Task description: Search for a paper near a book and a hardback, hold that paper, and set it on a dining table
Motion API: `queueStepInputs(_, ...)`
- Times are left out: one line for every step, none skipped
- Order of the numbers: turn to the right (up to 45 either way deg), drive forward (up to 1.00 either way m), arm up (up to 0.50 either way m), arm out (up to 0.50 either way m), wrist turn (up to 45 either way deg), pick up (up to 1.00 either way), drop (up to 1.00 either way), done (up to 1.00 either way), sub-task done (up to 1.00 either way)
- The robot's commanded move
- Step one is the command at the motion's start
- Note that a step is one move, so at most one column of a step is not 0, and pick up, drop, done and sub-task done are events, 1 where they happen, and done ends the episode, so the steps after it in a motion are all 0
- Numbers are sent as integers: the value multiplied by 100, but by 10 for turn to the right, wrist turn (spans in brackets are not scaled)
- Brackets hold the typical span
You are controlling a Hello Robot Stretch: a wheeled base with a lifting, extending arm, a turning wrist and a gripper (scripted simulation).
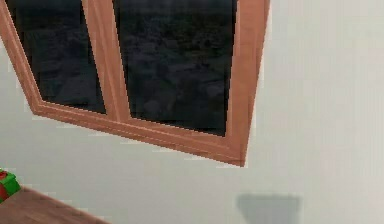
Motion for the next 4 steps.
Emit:
queueStepInputs(450, 0, 0, 0, 0, 0, 0, 0, 0)
queueStepInputs(450, 0, 0, 0, 0, 0, 0, 0, 0)
queueStepInputs(450, 0, 0, 0, 0, 0, 0, 0, 0)
queueStepInputs(270, 0, 0, 0, 0, 0, 0, 0, 0)
